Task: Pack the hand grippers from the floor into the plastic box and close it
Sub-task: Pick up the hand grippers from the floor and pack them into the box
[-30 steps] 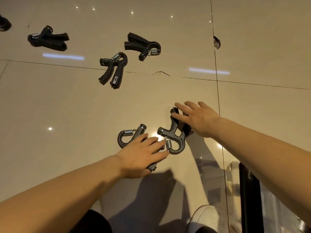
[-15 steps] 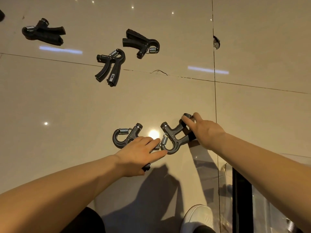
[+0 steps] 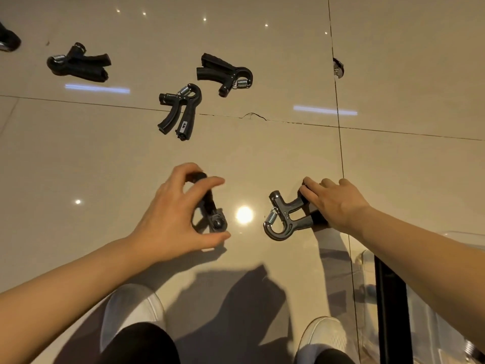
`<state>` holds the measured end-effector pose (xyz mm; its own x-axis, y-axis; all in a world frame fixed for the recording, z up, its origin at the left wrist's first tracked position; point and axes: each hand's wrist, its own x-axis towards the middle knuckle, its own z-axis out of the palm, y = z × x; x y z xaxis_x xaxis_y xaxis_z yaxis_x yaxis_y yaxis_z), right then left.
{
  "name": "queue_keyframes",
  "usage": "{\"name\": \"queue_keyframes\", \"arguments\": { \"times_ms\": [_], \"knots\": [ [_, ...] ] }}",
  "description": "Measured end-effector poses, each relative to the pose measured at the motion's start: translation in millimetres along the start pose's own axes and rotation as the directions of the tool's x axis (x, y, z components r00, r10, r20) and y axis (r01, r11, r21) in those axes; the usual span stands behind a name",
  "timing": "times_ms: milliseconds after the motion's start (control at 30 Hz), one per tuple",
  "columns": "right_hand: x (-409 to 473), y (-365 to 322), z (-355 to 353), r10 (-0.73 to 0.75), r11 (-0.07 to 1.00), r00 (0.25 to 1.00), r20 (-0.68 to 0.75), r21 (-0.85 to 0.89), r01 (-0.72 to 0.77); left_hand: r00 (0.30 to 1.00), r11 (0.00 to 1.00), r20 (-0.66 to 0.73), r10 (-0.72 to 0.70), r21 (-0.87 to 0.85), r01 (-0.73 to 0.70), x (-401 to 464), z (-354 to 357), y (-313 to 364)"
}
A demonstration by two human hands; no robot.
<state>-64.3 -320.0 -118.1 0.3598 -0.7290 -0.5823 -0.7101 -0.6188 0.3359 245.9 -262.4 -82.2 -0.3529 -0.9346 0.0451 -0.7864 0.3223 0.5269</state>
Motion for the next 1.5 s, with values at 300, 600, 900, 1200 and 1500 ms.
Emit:
{"name": "queue_keyframes", "arguments": {
  "times_ms": [300,600,900,1200,1500],
  "knots": [
    [-7.5,6.0,-34.6,-0.164,0.981,0.98,0.112,-0.091,0.174,0.951,0.952,-0.053,-0.305,-0.008,0.305,-23.8,-7.6,-18.2],
    [-44.0,-24.4,-61.3,0.018,0.767,0.979,-0.202,0.631,0.116,0.986,0.986,-0.004,-0.17,-0.006,0.17,-20.6,-2.7,-22.7],
    [-33.3,-74.8,-65.5,0.08,0.54,0.949,-0.306,0.813,0.216,0.978,0.961,-0.023,-0.206,-0.193,0.198,-17.1,-0.1,-15.5],
    [-24.9,-66.2,-72.6,0.173,0.688,0.857,-0.486,0.682,0.248,0.988,0.952,-0.014,-0.156,-0.267,0.146,-10.4,-2.0,-14.5],
    [-10.5,-70.9,-70.5,0.102,0.829,0.8,-0.592,0.495,0.26,0.995,0.966,-0.035,-0.096,-0.246,0.085,-13.8,-3.1,-20.7]
  ]
}}
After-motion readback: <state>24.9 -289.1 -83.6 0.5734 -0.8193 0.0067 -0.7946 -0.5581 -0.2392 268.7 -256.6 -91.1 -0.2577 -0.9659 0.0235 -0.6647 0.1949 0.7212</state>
